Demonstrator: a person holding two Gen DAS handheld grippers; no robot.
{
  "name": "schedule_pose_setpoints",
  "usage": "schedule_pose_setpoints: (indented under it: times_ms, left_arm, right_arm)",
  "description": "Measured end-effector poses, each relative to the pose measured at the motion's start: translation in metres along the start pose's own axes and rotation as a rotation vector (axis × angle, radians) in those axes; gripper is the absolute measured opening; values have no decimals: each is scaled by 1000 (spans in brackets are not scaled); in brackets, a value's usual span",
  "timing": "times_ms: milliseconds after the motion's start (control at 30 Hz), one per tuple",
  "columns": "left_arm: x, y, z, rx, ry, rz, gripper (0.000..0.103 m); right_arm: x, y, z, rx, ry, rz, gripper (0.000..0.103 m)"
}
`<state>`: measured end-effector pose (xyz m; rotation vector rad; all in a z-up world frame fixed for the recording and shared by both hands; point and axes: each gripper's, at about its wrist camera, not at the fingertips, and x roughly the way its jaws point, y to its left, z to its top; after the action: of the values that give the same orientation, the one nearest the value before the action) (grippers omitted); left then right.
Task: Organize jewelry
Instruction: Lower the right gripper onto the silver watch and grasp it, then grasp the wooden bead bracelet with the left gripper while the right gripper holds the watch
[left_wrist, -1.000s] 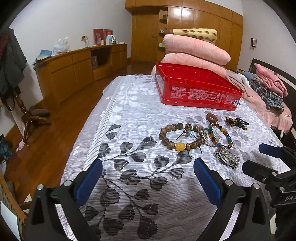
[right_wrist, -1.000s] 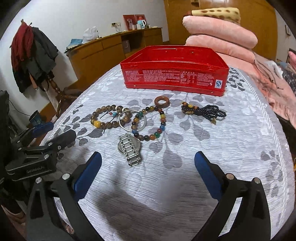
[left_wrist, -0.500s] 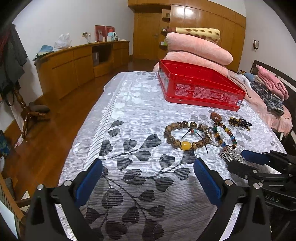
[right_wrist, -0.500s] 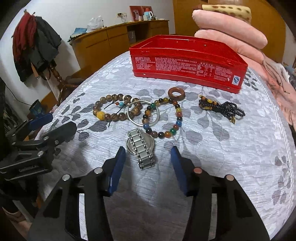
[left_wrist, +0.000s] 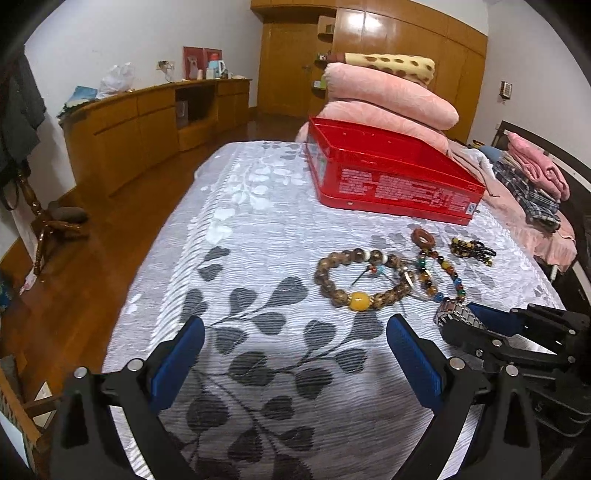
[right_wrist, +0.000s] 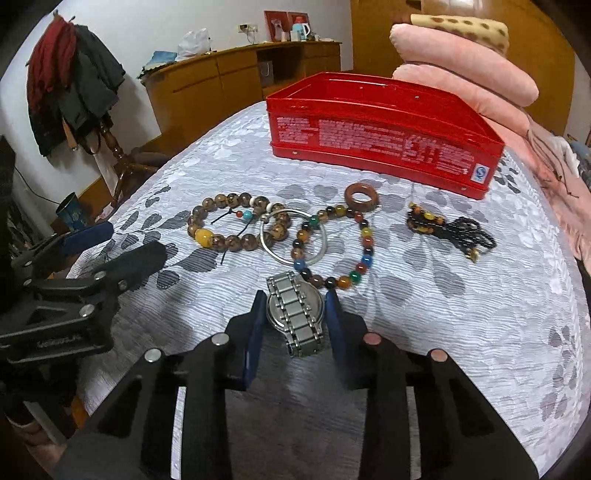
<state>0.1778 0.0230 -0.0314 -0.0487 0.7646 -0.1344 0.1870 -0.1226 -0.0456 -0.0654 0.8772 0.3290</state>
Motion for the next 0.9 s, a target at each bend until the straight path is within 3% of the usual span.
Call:
schedule_pose_setpoints:
  times_ms: [300, 433, 567, 633, 667, 733, 900]
  left_arm:
    - [20, -6, 19, -51, 40, -28, 94]
    - [34, -2, 25, -72, 82, -29, 74]
    - [42, -4, 26, -63, 100, -15, 65]
    - [44, -5, 26, -58, 106, -11, 39]
    - [43, -4, 26, -61, 104, -8, 35]
    - [42, -2, 25, -70, 105, -64, 14]
    - [34, 0, 21, -85, 100, -94, 11]
  right_arm:
    - [-17, -20, -9, 34, -16, -34, 31]
    - [-15, -23, -11, 40, -9, -25, 31]
    - [-11, -26, -11, 46, -4, -19, 31]
    - [-10, -26, -11, 49, -3, -17, 31]
    - [-10, -27, -10, 52, -3, -16, 31]
    - [-11, -27, -11, 52, -4, -15, 31]
    - [-10, -29, -11, 59, -1, -16, 31]
